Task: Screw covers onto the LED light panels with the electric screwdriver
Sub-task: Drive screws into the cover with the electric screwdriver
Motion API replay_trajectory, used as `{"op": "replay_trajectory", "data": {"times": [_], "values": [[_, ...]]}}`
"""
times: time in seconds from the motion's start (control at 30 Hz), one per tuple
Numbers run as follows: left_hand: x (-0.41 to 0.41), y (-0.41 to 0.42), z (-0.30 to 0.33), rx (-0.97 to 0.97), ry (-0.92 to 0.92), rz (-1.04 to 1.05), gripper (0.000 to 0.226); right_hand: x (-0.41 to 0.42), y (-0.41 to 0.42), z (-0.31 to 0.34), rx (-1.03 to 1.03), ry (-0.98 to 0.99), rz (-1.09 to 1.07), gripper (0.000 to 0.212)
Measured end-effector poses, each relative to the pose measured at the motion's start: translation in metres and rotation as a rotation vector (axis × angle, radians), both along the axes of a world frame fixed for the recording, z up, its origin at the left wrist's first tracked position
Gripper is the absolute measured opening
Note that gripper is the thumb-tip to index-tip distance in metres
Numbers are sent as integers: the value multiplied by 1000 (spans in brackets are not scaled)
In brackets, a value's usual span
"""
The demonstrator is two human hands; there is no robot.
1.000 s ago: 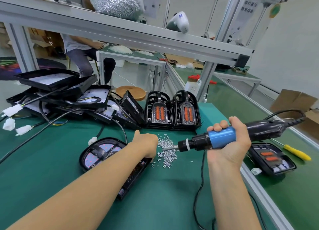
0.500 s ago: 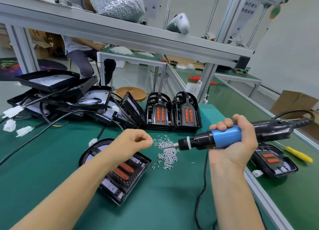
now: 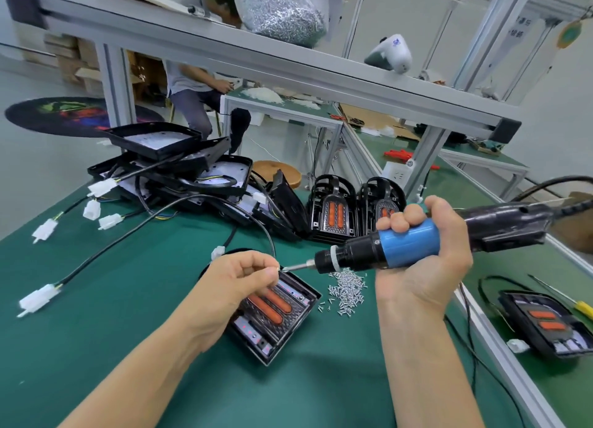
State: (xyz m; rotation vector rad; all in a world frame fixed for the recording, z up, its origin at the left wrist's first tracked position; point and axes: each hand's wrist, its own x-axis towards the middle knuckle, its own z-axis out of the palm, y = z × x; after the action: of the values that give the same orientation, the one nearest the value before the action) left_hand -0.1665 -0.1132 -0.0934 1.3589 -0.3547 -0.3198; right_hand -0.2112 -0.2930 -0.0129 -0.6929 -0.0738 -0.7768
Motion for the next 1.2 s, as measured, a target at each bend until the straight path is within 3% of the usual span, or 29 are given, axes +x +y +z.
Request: {"op": "replay_trajectory", "data": {"times": [0.53, 0.63, 0.77, 0.87, 1.07, 1.2], "values": [[1, 22, -8, 46, -54, 49, 21, 10, 24, -5, -25, 12, 67, 9], [6, 36, -14, 164, -114, 162, 16, 17, 34, -9, -39, 15, 102, 10], [15, 64, -31, 593, -340, 441, 12, 28, 53, -18, -123, 43, 147, 17], [17, 74, -44, 756, -391, 405, 13, 37, 69, -28, -212, 68, 142, 15], [17, 69, -60, 782, -473, 345, 10, 52, 86, -44, -362, 137, 80, 10], [17, 66, -62, 738, -506, 357, 12, 57, 92, -51, -426, 169, 55, 19]]}}
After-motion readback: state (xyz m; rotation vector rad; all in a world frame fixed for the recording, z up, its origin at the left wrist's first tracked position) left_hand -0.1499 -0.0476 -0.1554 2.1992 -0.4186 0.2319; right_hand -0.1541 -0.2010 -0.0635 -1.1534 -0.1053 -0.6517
